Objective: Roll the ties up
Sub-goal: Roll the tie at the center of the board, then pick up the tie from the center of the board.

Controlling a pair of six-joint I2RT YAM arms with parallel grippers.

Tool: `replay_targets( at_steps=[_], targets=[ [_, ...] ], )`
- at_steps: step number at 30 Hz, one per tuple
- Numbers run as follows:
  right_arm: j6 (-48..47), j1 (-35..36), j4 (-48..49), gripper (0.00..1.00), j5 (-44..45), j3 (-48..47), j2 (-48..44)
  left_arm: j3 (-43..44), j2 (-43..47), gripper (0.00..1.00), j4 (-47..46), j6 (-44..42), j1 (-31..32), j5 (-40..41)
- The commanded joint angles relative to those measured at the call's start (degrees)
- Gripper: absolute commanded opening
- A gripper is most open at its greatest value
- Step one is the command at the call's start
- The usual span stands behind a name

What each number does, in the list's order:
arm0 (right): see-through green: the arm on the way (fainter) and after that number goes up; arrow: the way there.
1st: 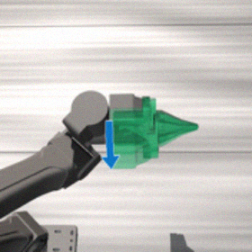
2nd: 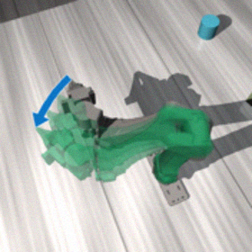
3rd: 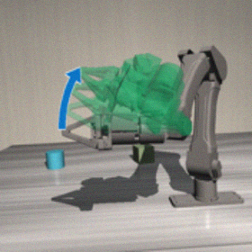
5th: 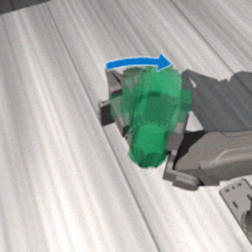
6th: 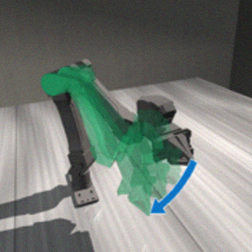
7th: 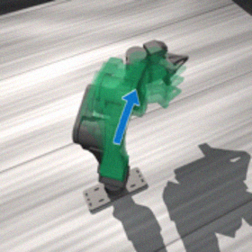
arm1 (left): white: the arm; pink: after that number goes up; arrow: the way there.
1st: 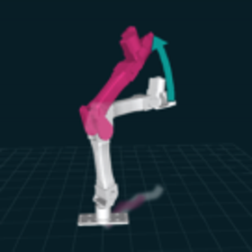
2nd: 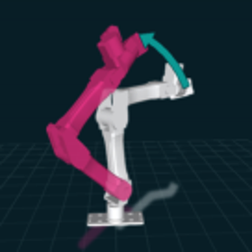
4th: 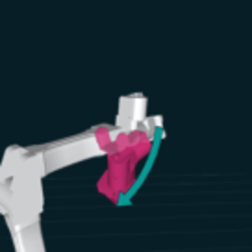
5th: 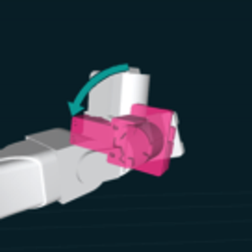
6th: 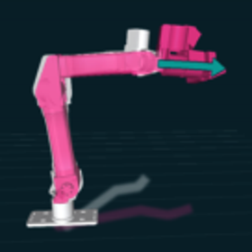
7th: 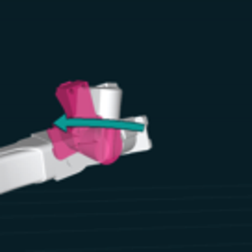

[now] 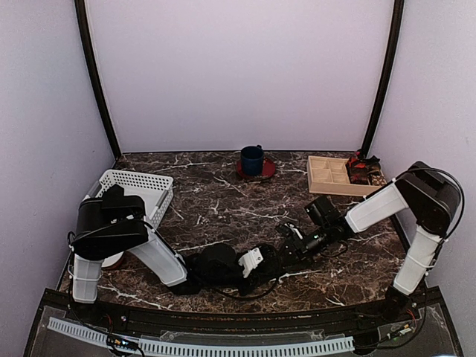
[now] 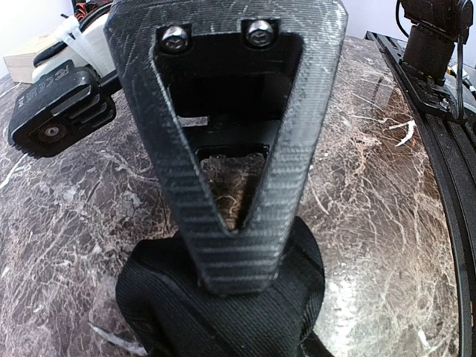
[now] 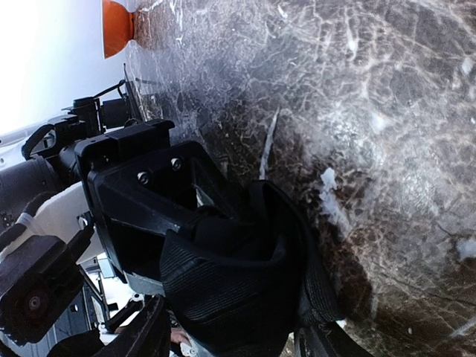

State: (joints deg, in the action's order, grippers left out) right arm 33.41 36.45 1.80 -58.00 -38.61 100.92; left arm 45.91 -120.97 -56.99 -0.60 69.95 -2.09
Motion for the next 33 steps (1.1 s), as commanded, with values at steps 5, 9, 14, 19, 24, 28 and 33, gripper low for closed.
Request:
replay_targets(
  at_steps=[5, 9, 14, 19, 24, 28, 33],
  targets=[
    [1.3, 1.4, 5.2, 0.56, 3.3, -1.4, 2.0, -2.8, -2.3, 0.29, 6.8, 1.0, 0.1, -2.3],
    [1.6, 1.8, 6.5, 0.48, 3.0, -0.7, 1.6, -3.1, -2.3, 0.29, 6.8, 1.0, 0.1, -2.4],
    [2.0, 2.3, 7.1, 0.12, 3.1, 0.0, 0.5, -3.3, -2.3, 0.32, 6.5, 1.5, 0.1, -2.1],
    [3.0, 2.8, 7.0, 0.00, 4.1, 0.5, -0.6, -3.4, -0.3, 0.56, 6.9, 2.2, 0.1, 0.0],
    [3.6, 3.1, 5.1, 0.00, 6.1, 0.2, -2.7, -4.9, 3.6, 0.83, 5.9, 1.8, 0.1, 3.5],
    [2.9, 3.1, 1.3, 0.00, 7.4, -1.9, -4.7, -4.1, 4.5, 0.73, 8.5, 0.5, 0.1, 3.9],
    [0.7, 1.9, -8.8, 0.00, 11.1, -5.6, -8.9, -7.0, 10.3, 0.87, 7.7, 0.9, 0.1, 10.0]
  ],
)
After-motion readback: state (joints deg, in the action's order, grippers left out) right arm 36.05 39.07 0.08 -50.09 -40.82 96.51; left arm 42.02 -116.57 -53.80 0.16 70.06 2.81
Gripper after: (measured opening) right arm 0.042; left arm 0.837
